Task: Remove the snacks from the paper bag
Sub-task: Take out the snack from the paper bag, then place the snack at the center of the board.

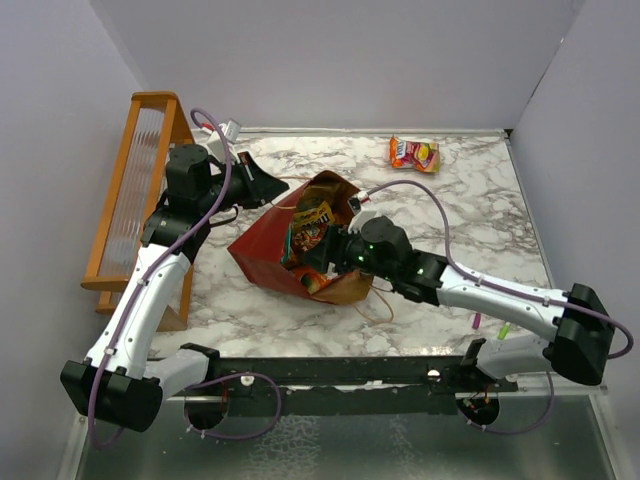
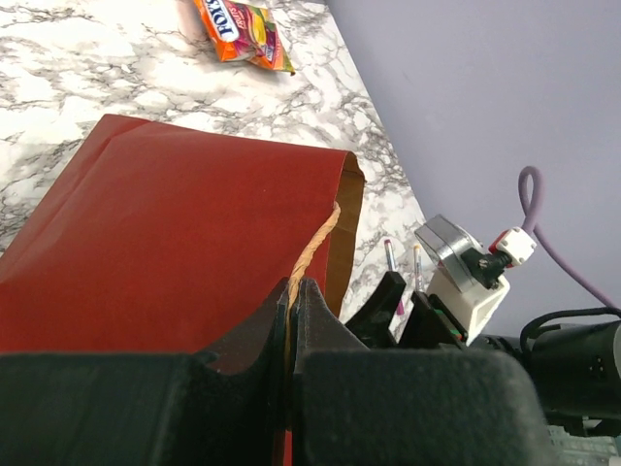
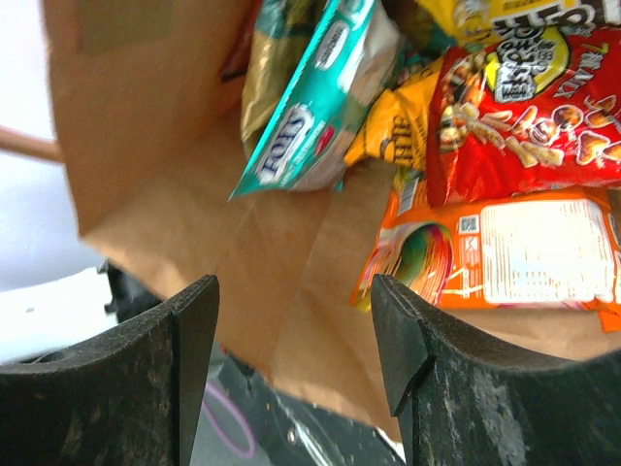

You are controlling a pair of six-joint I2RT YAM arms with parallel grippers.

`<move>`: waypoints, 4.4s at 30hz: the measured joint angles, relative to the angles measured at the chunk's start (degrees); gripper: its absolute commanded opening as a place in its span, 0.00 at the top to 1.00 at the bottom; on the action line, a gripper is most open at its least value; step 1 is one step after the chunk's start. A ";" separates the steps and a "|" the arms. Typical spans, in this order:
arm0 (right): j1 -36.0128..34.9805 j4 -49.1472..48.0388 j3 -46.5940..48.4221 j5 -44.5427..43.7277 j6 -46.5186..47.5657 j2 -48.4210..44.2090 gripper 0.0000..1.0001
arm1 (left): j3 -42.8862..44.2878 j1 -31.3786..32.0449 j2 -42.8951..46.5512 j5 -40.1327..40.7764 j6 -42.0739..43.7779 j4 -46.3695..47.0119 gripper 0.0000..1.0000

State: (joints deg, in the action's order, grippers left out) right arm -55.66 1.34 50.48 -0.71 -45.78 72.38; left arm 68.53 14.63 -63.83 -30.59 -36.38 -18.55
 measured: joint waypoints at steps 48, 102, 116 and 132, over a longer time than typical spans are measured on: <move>-2.05 2.97 8.87 -17.44 -0.11 -4.50 0.99 | -0.85 0.00 1.64 0.24 0.17 -0.22 1.00; 57.81 -0.94 17.73 32.17 17.33 31.74 0.99 | -0.70 0.07 1.64 1.03 0.92 -2.58 1.00; 64.59 1.86 19.21 32.17 21.38 42.73 0.91 | -0.70 0.07 1.64 1.01 0.92 -2.60 1.00; 66.40 11.82 22.69 21.20 26.75 36.72 0.16 | -3.80 0.07 3.85 -1.11 3.45 -1.44 1.00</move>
State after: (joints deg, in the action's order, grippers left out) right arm 10.74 13.17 73.17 20.49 -19.03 109.10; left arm 64.73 14.70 -59.99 -31.70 -32.93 -19.99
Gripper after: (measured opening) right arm 0.771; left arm 0.019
